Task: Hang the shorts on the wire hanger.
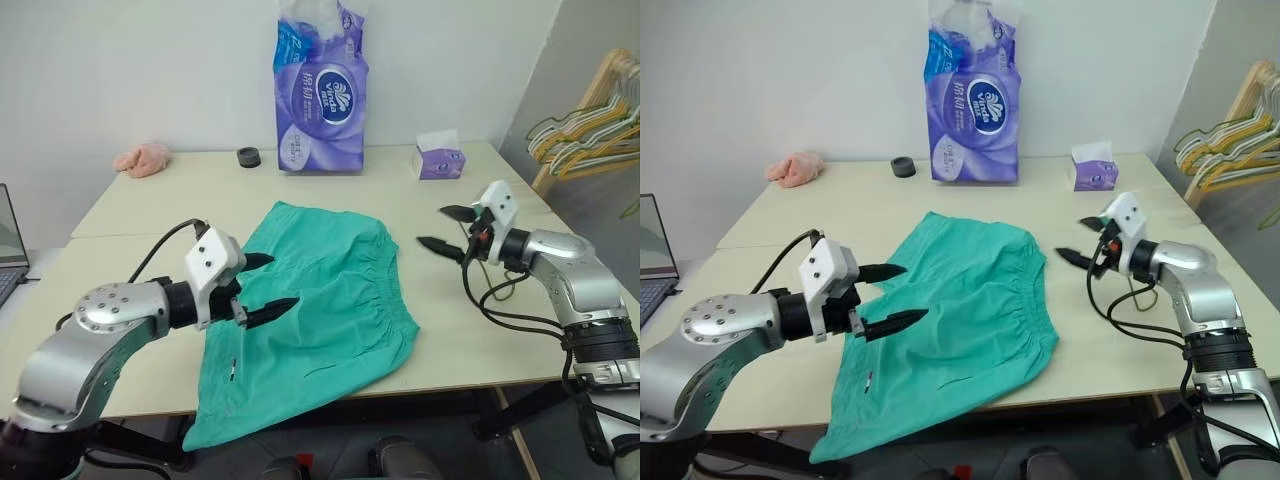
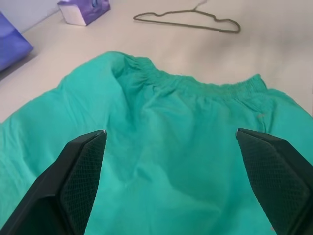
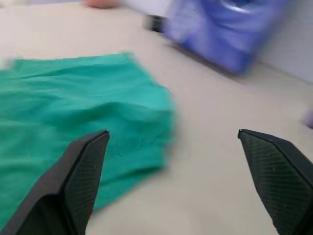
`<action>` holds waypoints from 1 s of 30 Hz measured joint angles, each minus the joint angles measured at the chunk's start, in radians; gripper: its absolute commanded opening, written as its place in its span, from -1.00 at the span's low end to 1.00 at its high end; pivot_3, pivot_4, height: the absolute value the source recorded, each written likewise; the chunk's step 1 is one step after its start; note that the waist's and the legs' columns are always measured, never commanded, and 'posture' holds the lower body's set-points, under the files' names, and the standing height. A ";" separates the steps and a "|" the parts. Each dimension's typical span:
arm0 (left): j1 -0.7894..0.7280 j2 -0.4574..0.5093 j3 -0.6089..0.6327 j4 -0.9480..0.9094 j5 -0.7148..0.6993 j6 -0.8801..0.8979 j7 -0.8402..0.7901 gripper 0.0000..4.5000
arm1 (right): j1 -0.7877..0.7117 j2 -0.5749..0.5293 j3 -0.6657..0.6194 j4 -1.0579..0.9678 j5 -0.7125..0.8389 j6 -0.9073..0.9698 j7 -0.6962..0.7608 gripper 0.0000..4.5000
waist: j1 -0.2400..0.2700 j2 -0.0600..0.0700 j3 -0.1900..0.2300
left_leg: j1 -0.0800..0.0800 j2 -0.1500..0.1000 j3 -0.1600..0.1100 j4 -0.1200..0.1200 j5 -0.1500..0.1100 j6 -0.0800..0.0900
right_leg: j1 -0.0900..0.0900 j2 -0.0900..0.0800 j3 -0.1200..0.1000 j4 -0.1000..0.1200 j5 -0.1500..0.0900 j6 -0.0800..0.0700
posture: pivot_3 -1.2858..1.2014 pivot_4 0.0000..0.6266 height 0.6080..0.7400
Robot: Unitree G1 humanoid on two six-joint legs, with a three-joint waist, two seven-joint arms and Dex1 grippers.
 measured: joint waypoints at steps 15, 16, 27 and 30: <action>-0.147 0.040 -0.108 0.117 -0.041 0.000 -0.246 0.99 | -0.268 0.057 -0.038 0.763 -0.199 -0.090 -0.303 1.00 | -0.101 0.001 0.000 | 0.000 0.000 0.004 -0.002 0.000 0.000 | -0.001 0.003 0.003 -0.001 0.000 0.000 | -0.13 -0.96 1.00; -0.151 0.041 -0.113 0.120 -0.034 -0.006 -0.254 0.99 | -0.274 0.063 -0.031 0.782 -0.204 -0.090 -0.293 1.00 | -0.106 0.001 0.000 | 0.000 0.001 0.003 -0.003 0.000 0.000 | -0.001 0.003 0.003 -0.001 0.000 0.000 | -0.13 -0.96 1.00; -0.166 0.042 -0.120 0.143 0.015 -0.047 -0.281 1.00 | -0.355 0.093 -0.011 0.898 -0.266 -0.056 -0.238 0.83 | -0.109 0.001 0.000 | 0.000 0.000 0.002 -0.002 0.000 0.000 | 0.000 0.003 0.003 -0.001 -0.001 0.001 | -0.12 -0.96 1.00; -0.166 0.042 -0.120 0.143 0.025 -0.051 -0.281 1.00 | -0.370 0.095 -0.033 0.905 -0.263 -0.006 -0.240 0.45 | -0.105 0.001 0.000 | 0.000 0.000 0.002 -0.002 0.000 0.000 | 0.001 0.003 0.002 -0.001 -0.001 0.001 | -0.11 -0.96 1.00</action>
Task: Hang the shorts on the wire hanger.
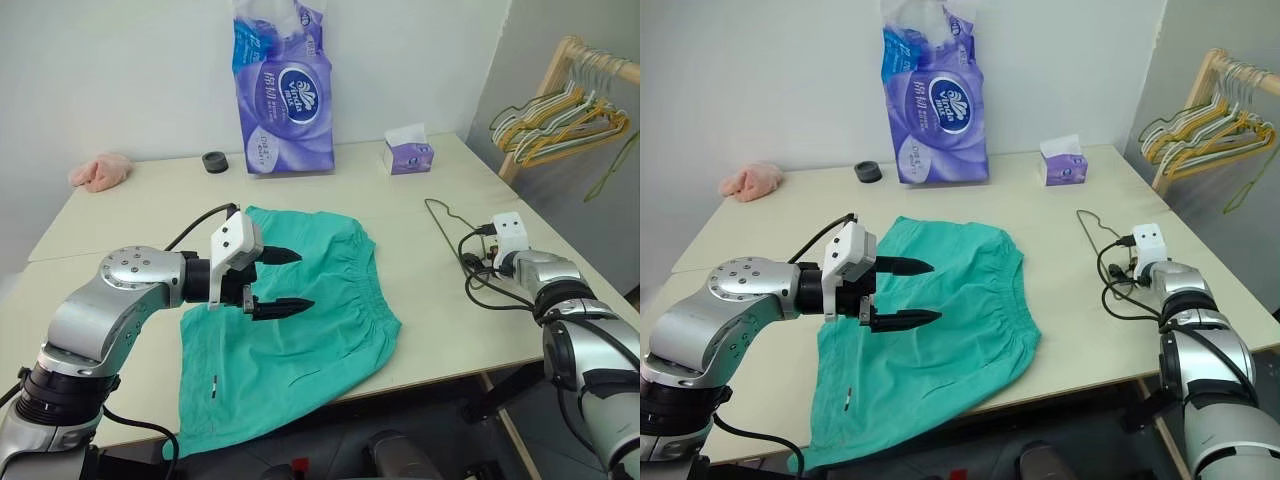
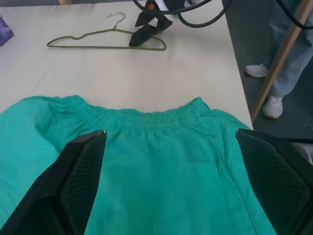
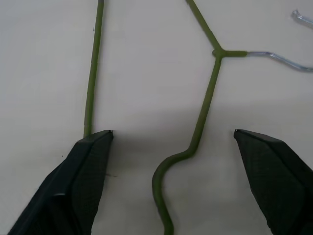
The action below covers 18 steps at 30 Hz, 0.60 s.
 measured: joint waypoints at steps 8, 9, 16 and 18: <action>0.021 0.000 0.001 -0.001 0.009 -0.015 0.011 1.00 | 0.013 0.010 -0.037 -0.008 0.001 0.028 -0.021 -0.82 | 0.011 -0.004 -0.003 | 0.000 0.000 0.000 0.000 0.000 0.000 | 0.001 0.000 0.000 0.000 0.000 0.000 | -0.10 -0.97 1.00; 0.024 0.000 0.001 -0.001 0.009 -0.015 0.012 1.00 | 0.019 0.010 -0.037 -0.012 -0.003 0.028 -0.021 -0.95 | 0.012 -0.006 -0.005 | 0.000 0.000 -0.001 0.000 0.000 0.000 | 0.001 0.000 -0.001 0.000 0.000 0.000 | -0.10 -0.97 1.00; 0.050 -0.001 0.020 -0.011 0.008 -0.015 0.045 1.00 | 0.051 0.014 -0.070 -0.025 0.006 0.024 -0.055 -0.98 | 0.026 -0.014 -0.016 | 0.001 0.000 -0.001 0.000 0.000 0.000 | 0.001 0.000 -0.001 -0.001 0.000 0.000 | -0.11 -0.96 1.00; 0.050 -0.001 0.035 0.001 0.011 -0.015 0.067 1.00 | 0.055 0.013 -0.082 -0.028 0.012 0.020 -0.053 -0.98 | 0.028 -0.015 -0.016 | 0.001 0.000 -0.001 0.000 0.000 0.000 | 0.002 0.000 -0.001 -0.001 0.000 0.000 | -0.11 -0.96 1.00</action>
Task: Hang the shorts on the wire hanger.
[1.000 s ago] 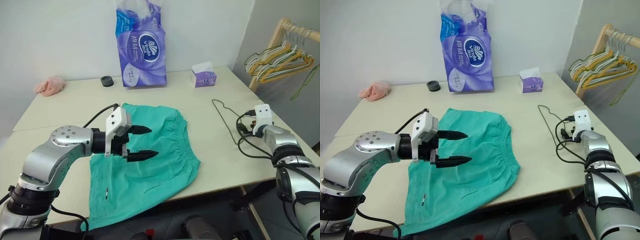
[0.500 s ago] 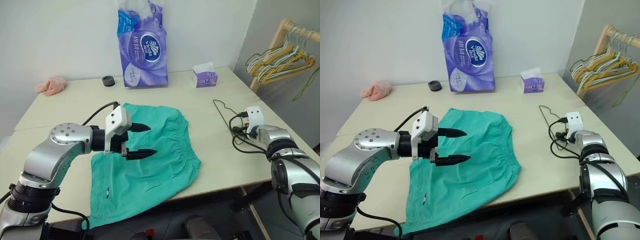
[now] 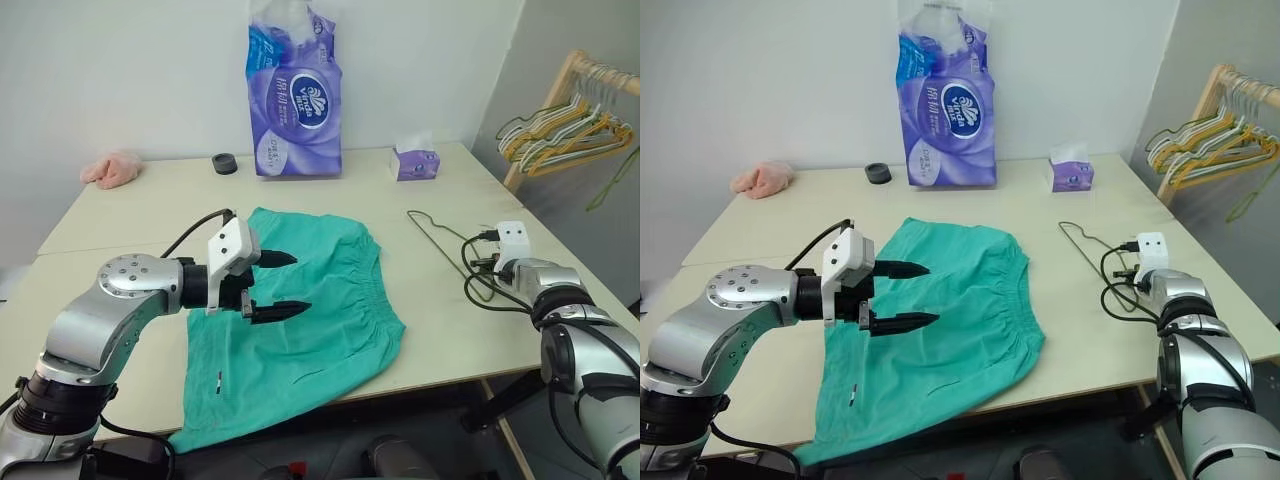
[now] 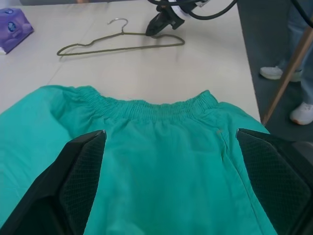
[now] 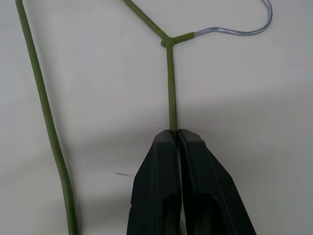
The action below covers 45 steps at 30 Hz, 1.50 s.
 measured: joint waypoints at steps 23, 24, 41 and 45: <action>0.037 0.001 0.028 0.011 -0.009 -0.002 -0.024 1.00 | 0.171 -0.063 0.085 -0.355 0.019 0.120 0.237 -0.98 | -0.003 0.009 0.006 | -0.001 0.000 0.001 -0.001 0.000 0.000 | -0.002 -0.001 0.001 0.001 0.000 0.000 | -0.13 -0.97 1.00; 0.037 0.001 0.028 0.011 -0.009 -0.002 -0.025 1.00 | 0.177 -0.062 0.084 -0.361 0.023 0.124 0.235 -0.88 | -0.003 0.009 0.006 | -0.001 0.000 0.001 -0.001 0.000 0.000 | -0.002 -0.001 0.001 0.001 0.000 0.000 | -0.13 -0.97 1.00; 0.037 0.001 0.006 0.007 -0.003 -0.008 -0.046 1.00 | 0.068 -0.057 0.115 -0.200 0.003 0.129 0.227 0.53 | -0.009 0.009 0.005 | 0.000 0.001 0.000 -0.001 0.000 0.000 | -0.002 0.000 0.000 0.000 0.000 0.000 | -0.13 -0.96 1.00; 0.036 0.000 0.001 0.006 -0.002 -0.011 -0.045 1.00 | 0.028 -0.062 0.148 -0.124 -0.022 0.104 0.251 0.29 | -0.009 0.008 0.005 | 0.000 0.001 0.000 -0.001 0.000 0.000 | -0.001 0.000 0.000 0.000 0.000 0.000 | -0.12 -0.96 1.00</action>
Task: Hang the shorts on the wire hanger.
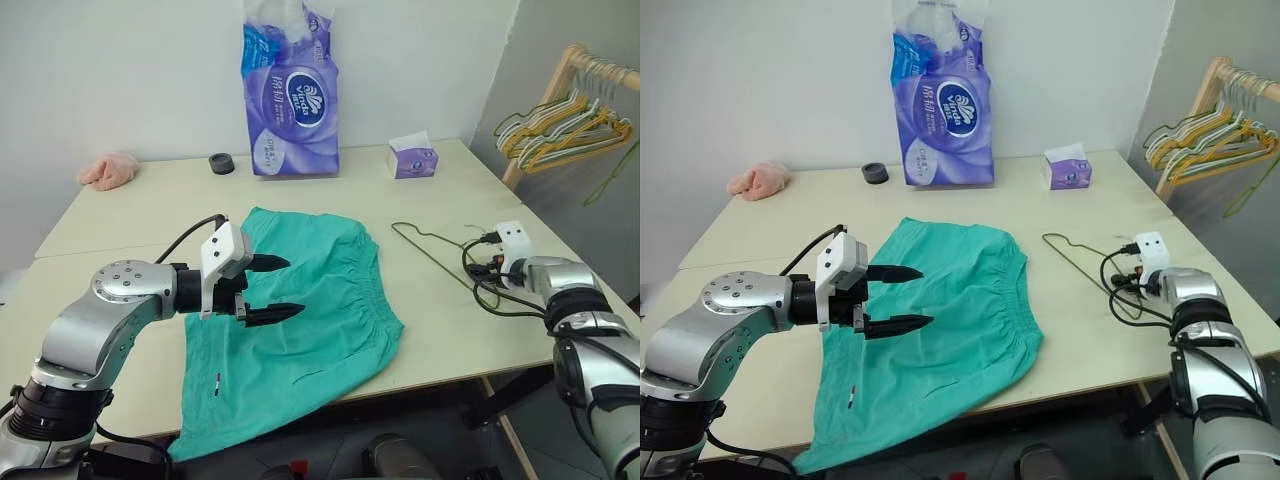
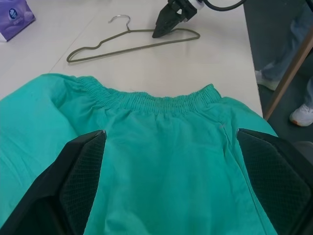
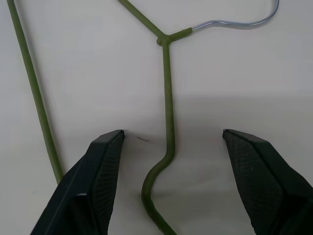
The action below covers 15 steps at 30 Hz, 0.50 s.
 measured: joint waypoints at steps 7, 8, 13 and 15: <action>0.001 -0.001 -0.012 -0.022 0.000 -0.001 0.005 1.00 | -0.004 0.009 0.029 0.036 -0.016 -0.015 0.013 -0.73 | 0.014 -0.009 -0.006 | 0.001 -0.001 -0.001 0.001 0.000 0.000 | 0.002 0.000 -0.001 -0.001 0.000 0.000 | -0.12 -0.95 1.00; 0.002 -0.001 -0.012 -0.028 -0.001 -0.001 0.006 1.00 | -0.003 0.012 0.028 0.038 -0.016 -0.015 0.005 -0.87 | 0.016 -0.010 -0.007 | 0.001 -0.001 -0.002 0.001 0.000 0.000 | 0.003 0.000 -0.001 -0.001 0.000 0.000 | -0.12 -0.95 1.00; 0.007 -0.001 -0.012 -0.031 0.000 -0.007 0.011 1.00 | -0.001 0.028 -0.009 0.049 -0.008 -0.019 -0.079 -0.99 | 0.023 -0.011 -0.008 | 0.008 -0.001 -0.004 0.000 -0.001 -0.001 | 0.013 0.000 -0.003 -0.006 0.000 0.000 | -0.12 -0.95 1.00; 0.007 -0.002 -0.012 -0.030 0.000 -0.010 0.021 1.00 | -0.001 0.030 -0.024 0.054 -0.002 -0.031 -0.109 -0.99 | 0.027 -0.010 -0.007 | 0.011 -0.001 -0.004 0.000 -0.001 -0.001 | 0.016 0.000 -0.003 -0.007 -0.001 0.000 | -0.12 -0.95 1.00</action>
